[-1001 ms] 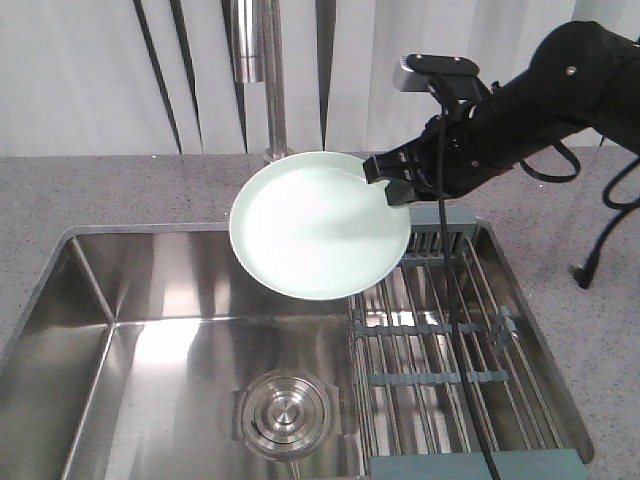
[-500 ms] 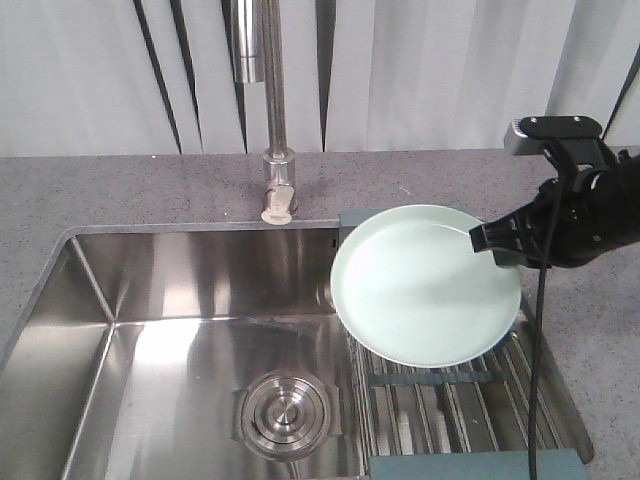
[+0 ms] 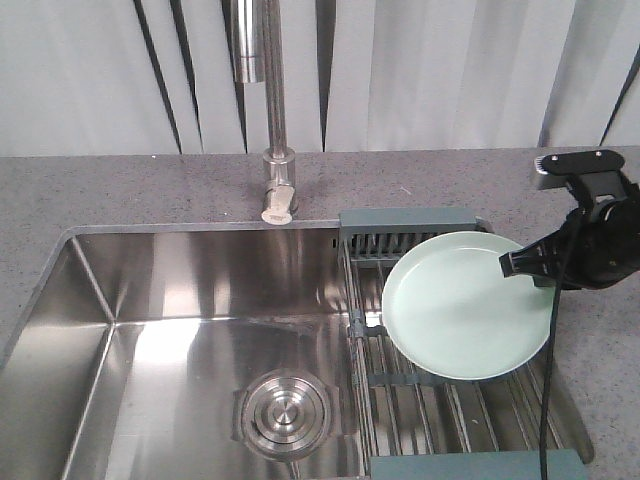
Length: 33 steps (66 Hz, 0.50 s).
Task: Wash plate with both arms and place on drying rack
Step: 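Lower the plate upright into the drying rack and release it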
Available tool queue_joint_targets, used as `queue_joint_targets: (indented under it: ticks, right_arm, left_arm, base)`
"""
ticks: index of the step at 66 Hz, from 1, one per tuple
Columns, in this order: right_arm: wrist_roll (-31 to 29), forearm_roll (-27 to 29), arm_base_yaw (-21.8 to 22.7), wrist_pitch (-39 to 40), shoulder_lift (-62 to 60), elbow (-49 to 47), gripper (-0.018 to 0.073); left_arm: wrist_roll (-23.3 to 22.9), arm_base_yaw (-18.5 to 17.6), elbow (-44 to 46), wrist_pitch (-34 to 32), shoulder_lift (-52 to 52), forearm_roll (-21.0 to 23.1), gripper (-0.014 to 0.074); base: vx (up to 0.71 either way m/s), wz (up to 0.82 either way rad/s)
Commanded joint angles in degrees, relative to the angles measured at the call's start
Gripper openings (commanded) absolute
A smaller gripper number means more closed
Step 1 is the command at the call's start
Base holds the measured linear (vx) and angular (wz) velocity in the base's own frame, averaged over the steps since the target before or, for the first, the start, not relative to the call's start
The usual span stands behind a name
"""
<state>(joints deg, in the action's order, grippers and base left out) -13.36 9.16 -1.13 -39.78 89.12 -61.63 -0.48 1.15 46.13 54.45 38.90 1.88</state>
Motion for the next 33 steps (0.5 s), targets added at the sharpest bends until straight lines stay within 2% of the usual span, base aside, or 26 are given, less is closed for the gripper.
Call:
queue_joint_targets:
  ticks: [1, 21, 33]
  right_arm:
    - [-0.4, 0.1, 0.0, 4.7, 0.9, -1.3, -0.0004]
    - [0.3, 0.4, 0.0, 6.9, 7.6, -1.3, 0.0013]
    - [0.7, 0.5, 0.0, 6.9, 7.4, -1.3, 0.0118]
  left_arm:
    - [-0.6, -0.1, 1.5, -3.0, 0.1, 0.1, 0.0495]
    - [-0.6, -0.1, 1.5, -3.0, 0.1, 0.1, 0.0495]
    - [-0.6, -0.1, 1.5, -3.0, 0.1, 0.1, 0.0495]
  base:
    - [0.0, 0.0]
    - [0.0, 0.0]
    - [0.0, 0.0]
